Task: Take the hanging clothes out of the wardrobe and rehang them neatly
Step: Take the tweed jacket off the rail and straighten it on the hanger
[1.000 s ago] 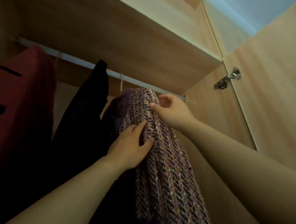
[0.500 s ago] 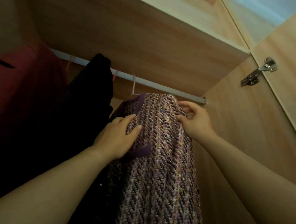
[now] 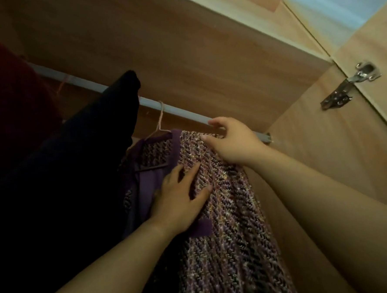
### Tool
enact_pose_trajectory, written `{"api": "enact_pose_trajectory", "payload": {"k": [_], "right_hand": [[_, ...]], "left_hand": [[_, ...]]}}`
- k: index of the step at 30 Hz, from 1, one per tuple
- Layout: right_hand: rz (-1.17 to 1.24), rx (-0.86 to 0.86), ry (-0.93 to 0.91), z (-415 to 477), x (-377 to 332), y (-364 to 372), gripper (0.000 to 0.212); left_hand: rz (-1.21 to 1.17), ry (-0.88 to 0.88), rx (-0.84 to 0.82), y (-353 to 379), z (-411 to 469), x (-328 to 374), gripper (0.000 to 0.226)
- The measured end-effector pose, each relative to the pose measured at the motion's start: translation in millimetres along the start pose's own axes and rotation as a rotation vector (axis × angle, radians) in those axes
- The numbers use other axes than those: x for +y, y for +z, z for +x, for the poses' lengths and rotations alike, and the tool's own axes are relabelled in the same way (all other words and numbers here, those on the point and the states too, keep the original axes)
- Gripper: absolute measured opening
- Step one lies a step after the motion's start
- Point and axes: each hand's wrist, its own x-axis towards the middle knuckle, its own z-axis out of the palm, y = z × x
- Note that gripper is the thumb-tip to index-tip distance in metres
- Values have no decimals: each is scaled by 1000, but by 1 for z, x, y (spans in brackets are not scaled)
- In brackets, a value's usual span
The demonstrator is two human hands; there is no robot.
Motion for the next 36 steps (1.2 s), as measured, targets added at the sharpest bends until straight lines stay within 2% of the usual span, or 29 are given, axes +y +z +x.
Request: {"api": "enact_pose_trajectory", "payload": {"k": [2,4,12,16,19,26,32,36], "right_hand": [[-208,-42,-30,13,-3,11,48],[-316,-68,-65,20,7,24,44],[-263,9,-178,15,52,57,40],[-389,-60,-160,29,48,71,42],[-495,-19,-159,40,29,83,37],[-218,130,63,51,29,88,26],[-201,183,190,58,29,83,19],[-230,247,197,67,25,73,18]], "left_hand": [[-5,21,-17,3,2,-5,64],[1,55,-29,2,5,-13,63],[67,121,-40,-12,-8,-62,58],[69,144,-25,-6,-16,-79,58],[39,174,17,-2,-17,-90,58],[17,193,-10,-9,-17,-102,57],[52,210,-60,-11,-10,-110,58],[10,264,-65,-10,-3,-112,60]]}}
